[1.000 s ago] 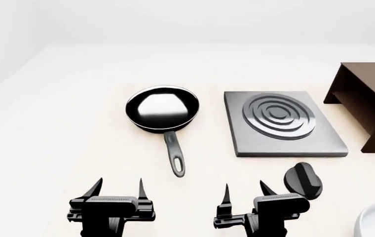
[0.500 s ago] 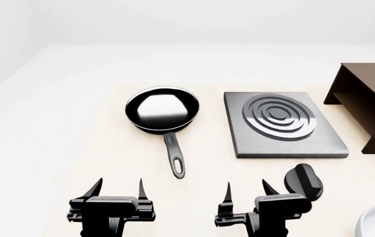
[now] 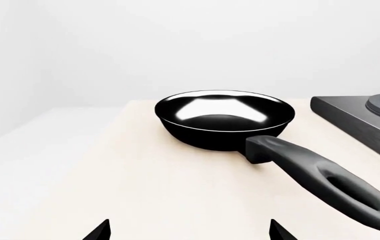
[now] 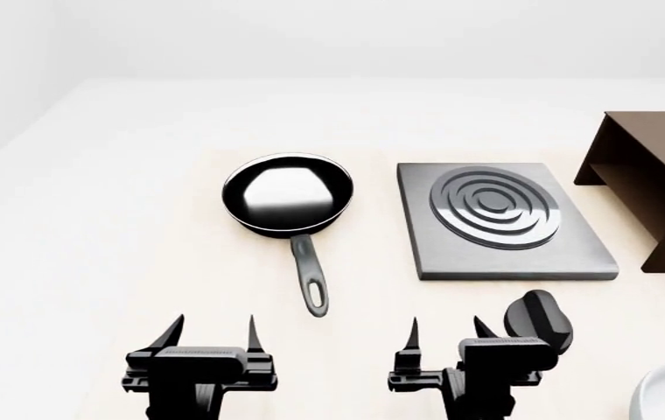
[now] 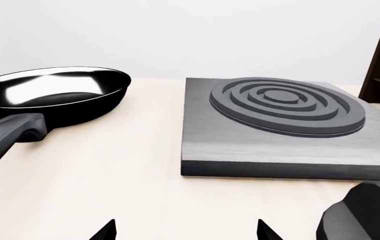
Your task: Turn on the stove.
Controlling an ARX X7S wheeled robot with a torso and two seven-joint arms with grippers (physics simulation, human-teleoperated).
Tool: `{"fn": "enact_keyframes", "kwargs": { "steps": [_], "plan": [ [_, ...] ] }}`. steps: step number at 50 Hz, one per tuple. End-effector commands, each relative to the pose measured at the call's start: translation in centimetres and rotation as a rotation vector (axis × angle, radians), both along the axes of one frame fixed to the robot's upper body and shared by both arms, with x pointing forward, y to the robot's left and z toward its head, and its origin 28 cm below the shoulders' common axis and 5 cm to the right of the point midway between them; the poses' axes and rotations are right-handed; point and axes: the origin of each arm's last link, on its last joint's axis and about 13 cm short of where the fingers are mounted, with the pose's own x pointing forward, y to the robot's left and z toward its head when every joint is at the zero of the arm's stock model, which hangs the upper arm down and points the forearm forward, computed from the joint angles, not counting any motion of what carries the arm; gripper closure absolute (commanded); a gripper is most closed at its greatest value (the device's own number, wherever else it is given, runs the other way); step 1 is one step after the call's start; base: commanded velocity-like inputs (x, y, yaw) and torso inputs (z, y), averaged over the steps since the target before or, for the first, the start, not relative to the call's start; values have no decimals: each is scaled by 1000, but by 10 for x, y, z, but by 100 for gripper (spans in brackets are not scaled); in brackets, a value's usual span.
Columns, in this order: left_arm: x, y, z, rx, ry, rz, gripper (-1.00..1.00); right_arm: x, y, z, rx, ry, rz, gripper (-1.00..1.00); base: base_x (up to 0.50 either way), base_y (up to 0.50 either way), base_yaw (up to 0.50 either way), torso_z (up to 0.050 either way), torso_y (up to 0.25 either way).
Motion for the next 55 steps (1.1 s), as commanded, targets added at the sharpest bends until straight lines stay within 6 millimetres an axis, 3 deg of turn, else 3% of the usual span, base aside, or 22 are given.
{"fn": "enact_keyframes", "kwargs": {
  "steps": [1, 16, 41, 45, 47, 55],
  "plan": [
    [1, -2, -1, -3, 0, 0, -100, 12, -6, 4, 2, 16, -45, -100, 0, 0, 0, 0, 0],
    [0, -9, -2, -14, -6, 0, -100, 36, -21, 7, -12, 66, -135, -100, 0, 0, 0, 0, 0],
    [-3, -4, 2, -60, -39, -14, -100, 41, -27, 9, 59, 119, -238, -100, 0, 0, 0, 0, 0],
    [-2, -6, -2, 32, 14, -46, -100, 41, -27, 8, 61, 121, -238, -100, 0, 0, 0, 0, 0],
    [-6, -6, 0, 11, -14, -112, -100, 40, -27, 8, 62, 123, -238, -100, 0, 0, 0, -26, -242],
    [-5, -6, -1, -9, -7, -97, -100, 41, -28, 8, 63, 124, -243, -100, 0, 0, 0, -16, -250]
  ]
}}
